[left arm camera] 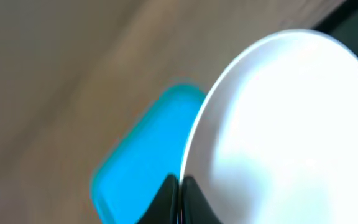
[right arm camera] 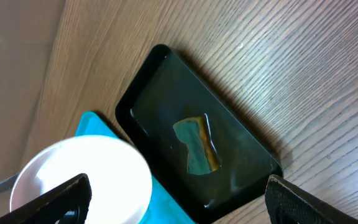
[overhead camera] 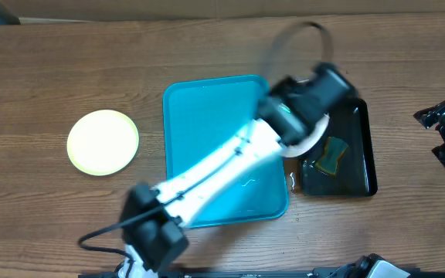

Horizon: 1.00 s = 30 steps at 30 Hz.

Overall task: Clean dirty plates on tray and stack at the side
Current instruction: 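Carry the white plate left and set it on the yellow plate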

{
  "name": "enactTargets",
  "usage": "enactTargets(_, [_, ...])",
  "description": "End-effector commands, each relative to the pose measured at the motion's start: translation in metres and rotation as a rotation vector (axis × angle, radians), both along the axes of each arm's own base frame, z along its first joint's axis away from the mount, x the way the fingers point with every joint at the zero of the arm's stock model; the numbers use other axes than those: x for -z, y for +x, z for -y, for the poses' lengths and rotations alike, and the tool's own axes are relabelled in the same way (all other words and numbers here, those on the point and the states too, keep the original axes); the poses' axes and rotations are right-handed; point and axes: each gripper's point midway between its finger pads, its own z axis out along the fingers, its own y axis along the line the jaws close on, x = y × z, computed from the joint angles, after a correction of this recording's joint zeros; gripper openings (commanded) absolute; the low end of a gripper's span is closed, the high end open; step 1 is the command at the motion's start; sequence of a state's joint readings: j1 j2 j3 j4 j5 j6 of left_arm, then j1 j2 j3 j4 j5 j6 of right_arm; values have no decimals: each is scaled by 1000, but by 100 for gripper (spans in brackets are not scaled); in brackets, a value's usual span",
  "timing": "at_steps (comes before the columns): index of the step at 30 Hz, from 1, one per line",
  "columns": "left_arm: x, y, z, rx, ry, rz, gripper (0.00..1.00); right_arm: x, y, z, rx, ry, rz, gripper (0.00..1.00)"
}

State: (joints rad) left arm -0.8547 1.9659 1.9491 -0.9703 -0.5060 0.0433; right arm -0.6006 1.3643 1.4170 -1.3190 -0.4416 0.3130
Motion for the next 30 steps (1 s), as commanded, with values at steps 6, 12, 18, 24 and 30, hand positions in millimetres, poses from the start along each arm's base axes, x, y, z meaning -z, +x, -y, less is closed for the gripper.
enactTargets(6, [-41, -14, -181, -469, -393, -351, 5, -3, 2, -2, -17, -9, 15, 91])
enactTargets(12, [-19, -12, -318, -842, -433, -405, 4, -3, 2, -1, -17, -11, 17, 91])
enactTargets(18, [20, -34, -420, -1135, -462, -425, 5, -3, 2, -1, -17, -11, 17, 91])
enactTargets(24, [79, -61, -496, -1350, -524, -406, 4, -4, 3, -1, -17, -12, 19, 91])
enactTargets(30, [126, -73, -509, -1355, -541, -412, 4, -4, 3, -1, -17, -13, 21, 91])
